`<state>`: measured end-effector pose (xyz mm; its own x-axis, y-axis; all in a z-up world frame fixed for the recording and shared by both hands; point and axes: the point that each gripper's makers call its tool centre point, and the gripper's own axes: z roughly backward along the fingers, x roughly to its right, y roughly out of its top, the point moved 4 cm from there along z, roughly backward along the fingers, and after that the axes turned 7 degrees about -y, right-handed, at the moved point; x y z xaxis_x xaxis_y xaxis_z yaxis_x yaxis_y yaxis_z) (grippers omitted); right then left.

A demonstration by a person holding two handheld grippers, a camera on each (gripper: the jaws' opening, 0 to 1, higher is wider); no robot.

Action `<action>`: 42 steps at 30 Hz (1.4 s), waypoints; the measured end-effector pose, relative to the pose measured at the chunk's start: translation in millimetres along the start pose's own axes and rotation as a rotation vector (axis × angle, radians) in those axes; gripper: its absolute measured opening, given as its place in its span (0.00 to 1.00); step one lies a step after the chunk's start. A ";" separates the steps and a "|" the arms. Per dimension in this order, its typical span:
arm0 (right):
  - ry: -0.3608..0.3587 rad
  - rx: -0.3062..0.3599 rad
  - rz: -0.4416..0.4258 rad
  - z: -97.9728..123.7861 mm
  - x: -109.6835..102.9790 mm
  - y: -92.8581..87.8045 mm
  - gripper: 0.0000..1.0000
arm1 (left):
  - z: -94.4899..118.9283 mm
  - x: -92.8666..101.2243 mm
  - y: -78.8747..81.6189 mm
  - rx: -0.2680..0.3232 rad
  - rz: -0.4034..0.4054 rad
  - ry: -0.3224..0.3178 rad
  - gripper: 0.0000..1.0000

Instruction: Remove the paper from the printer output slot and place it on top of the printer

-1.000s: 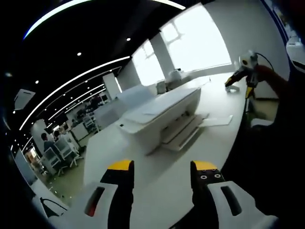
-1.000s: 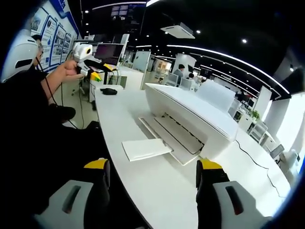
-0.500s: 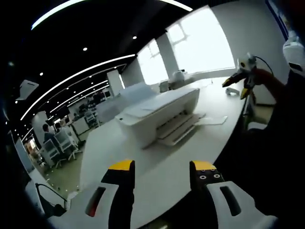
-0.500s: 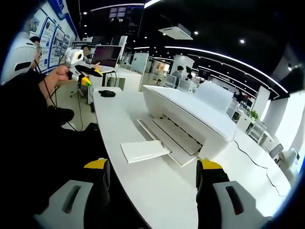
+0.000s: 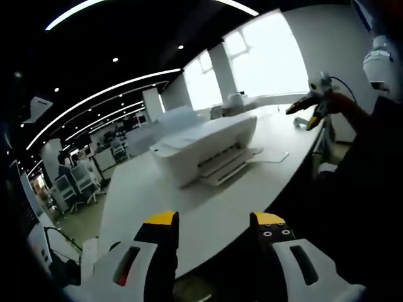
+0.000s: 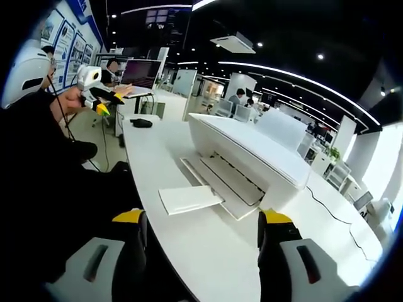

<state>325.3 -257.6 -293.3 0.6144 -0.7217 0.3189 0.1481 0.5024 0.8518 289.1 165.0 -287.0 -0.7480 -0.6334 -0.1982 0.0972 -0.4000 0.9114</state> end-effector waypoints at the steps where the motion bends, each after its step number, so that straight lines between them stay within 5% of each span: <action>1: 0.000 0.001 -0.002 -0.6 -0.4 -0.1 0.67 | 0.7 0.4 -0.7 -0.001 0.003 0.003 0.49; 15: 0.006 0.007 0.021 -1.0 3.5 7.6 0.66 | 5.0 7.9 3.2 0.003 0.010 0.026 0.49; 26: 0.039 0.010 0.044 -23.9 9.1 31.8 0.64 | 2.8 -18.8 8.6 0.004 0.028 0.041 0.48; 42: 0.086 -0.022 -0.009 -39.4 -12.2 1.3 0.63 | -7.1 -15.7 -5.8 0.007 0.074 0.018 0.47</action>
